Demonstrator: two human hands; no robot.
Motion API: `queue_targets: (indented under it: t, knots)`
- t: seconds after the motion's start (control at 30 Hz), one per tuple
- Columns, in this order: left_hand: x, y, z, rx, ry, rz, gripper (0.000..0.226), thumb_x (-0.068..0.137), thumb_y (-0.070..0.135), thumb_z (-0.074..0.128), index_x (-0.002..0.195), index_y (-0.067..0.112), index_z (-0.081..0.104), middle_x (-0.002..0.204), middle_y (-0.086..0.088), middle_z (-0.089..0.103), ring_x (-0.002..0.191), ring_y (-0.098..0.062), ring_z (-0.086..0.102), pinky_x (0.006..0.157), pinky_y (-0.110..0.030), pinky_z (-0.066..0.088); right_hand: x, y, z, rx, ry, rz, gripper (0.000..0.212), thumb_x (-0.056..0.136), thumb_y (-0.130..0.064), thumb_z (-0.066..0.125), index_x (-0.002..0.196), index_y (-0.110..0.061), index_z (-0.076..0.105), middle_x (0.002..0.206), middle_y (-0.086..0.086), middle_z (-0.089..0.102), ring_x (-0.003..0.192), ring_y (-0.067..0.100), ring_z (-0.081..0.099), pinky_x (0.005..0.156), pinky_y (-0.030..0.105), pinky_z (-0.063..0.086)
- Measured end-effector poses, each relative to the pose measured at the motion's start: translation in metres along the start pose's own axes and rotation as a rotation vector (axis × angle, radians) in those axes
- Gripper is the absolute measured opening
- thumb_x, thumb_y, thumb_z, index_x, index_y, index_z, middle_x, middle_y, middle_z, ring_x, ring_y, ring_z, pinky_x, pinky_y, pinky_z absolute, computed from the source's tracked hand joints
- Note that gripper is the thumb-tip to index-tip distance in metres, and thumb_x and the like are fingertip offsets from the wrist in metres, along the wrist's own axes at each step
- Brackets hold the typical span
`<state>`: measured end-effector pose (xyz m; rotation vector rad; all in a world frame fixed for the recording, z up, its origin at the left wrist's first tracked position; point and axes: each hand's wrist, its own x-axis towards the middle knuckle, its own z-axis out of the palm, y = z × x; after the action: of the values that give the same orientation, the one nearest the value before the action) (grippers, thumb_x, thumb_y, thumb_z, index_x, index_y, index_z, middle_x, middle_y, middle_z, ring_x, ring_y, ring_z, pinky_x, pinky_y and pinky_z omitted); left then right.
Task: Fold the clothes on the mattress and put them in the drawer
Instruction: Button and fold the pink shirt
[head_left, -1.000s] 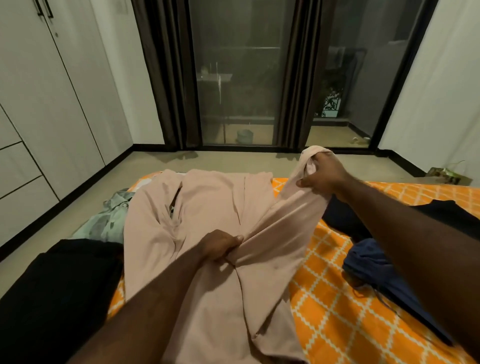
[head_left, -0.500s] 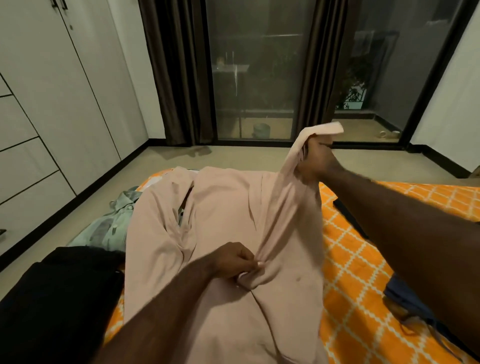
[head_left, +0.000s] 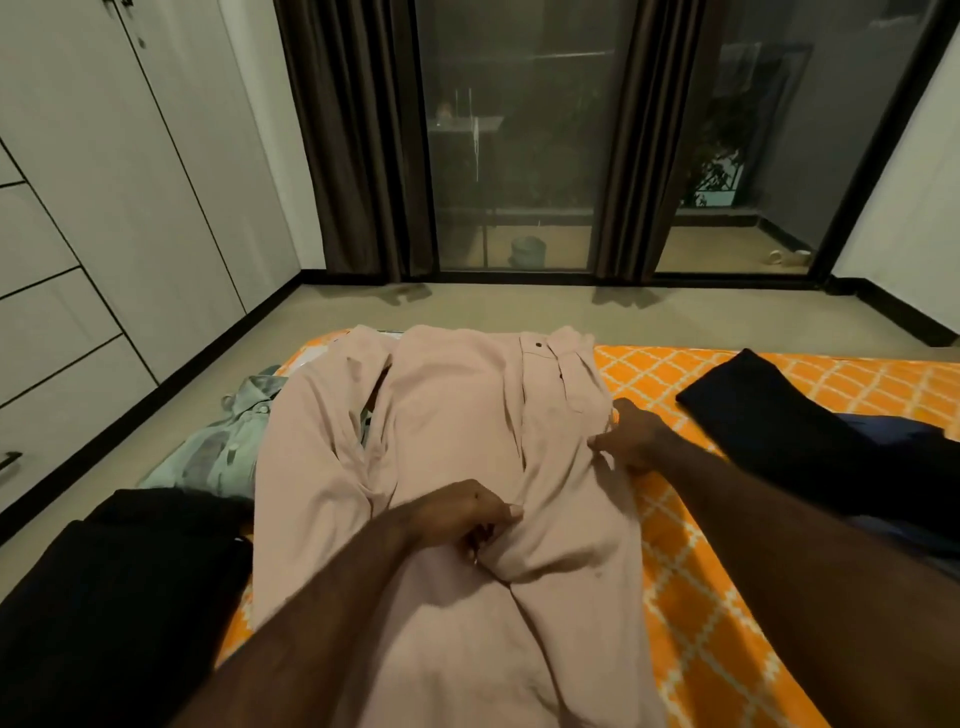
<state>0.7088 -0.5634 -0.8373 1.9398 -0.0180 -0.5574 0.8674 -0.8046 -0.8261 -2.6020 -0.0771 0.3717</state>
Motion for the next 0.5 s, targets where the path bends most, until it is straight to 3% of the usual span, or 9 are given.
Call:
queue_targets:
  t: [0.07,0.17,0.23,0.3,0.37,0.5]
  knots:
    - [-0.005,0.001,0.008,0.055,0.142,0.007,0.042,0.097,0.032,0.065,0.058,0.017,0.061,0.062,-0.008,0.053,0.054,-0.019,0.051,0.052,-0.025,0.045,-0.027,0.005,0.005,0.070,0.015,0.036,0.086,0.089,-0.041,0.075,0.153,-0.006,0.028,0.150,0.020,0.048,0.134,0.039,0.049,0.090,0.036,0.046]
    - [-0.010,0.000,0.022,0.206,0.366,-0.022,0.035,0.096,0.036,0.064,0.076,0.007,0.072,0.065,-0.004,0.060,0.061,-0.020,0.056,0.057,-0.027,0.047,-0.069,0.010,0.015,0.176,0.008,0.155,0.091,0.088,-0.048,0.075,0.152,-0.003,0.029,0.151,0.020,0.046,0.131,0.039,0.052,0.087,0.039,0.051]
    - [-0.017,-0.001,0.033,0.296,0.476,-0.035,0.042,0.096,0.044,0.062,0.079,0.007,0.072,0.067,-0.003,0.061,0.064,-0.019,0.057,0.063,-0.031,0.048,-0.096,0.011,0.019,0.277,0.006,0.229,0.092,0.085,-0.051,0.078,0.149,-0.001,0.036,0.142,0.020,0.053,0.120,0.039,0.060,0.083,0.043,0.057]
    - [-0.025,-0.006,0.044,0.299,0.555,-0.003,0.054,0.090,0.052,0.061,0.064,0.004,0.058,0.060,-0.008,0.050,0.059,-0.019,0.048,0.060,-0.033,0.041,-0.125,0.008,0.019,0.409,-0.030,0.266,0.089,0.081,-0.049,0.083,0.143,0.002,0.043,0.119,0.018,0.061,0.103,0.041,0.066,0.077,0.049,0.061]
    - [-0.031,-0.006,0.051,0.286,0.585,0.008,0.059,0.080,0.058,0.055,0.058,0.004,0.046,0.057,-0.008,0.047,0.058,-0.020,0.046,0.061,-0.034,0.037,-0.150,0.004,0.016,0.456,-0.140,0.339,0.083,0.077,-0.043,0.089,0.133,0.002,0.049,0.097,0.019,0.060,0.087,0.041,0.067,0.069,0.051,0.060]
    - [-0.047,0.000,0.063,0.309,0.511,-0.106,0.058,0.092,0.060,0.052,0.077,0.007,0.069,0.088,-0.012,0.072,0.088,-0.029,0.064,0.077,-0.035,0.049,-0.192,0.005,0.013,0.263,-0.500,0.442,0.063,0.078,-0.031,0.089,0.117,0.008,0.057,0.103,0.020,0.064,0.085,0.034,0.065,0.075,0.048,0.058]
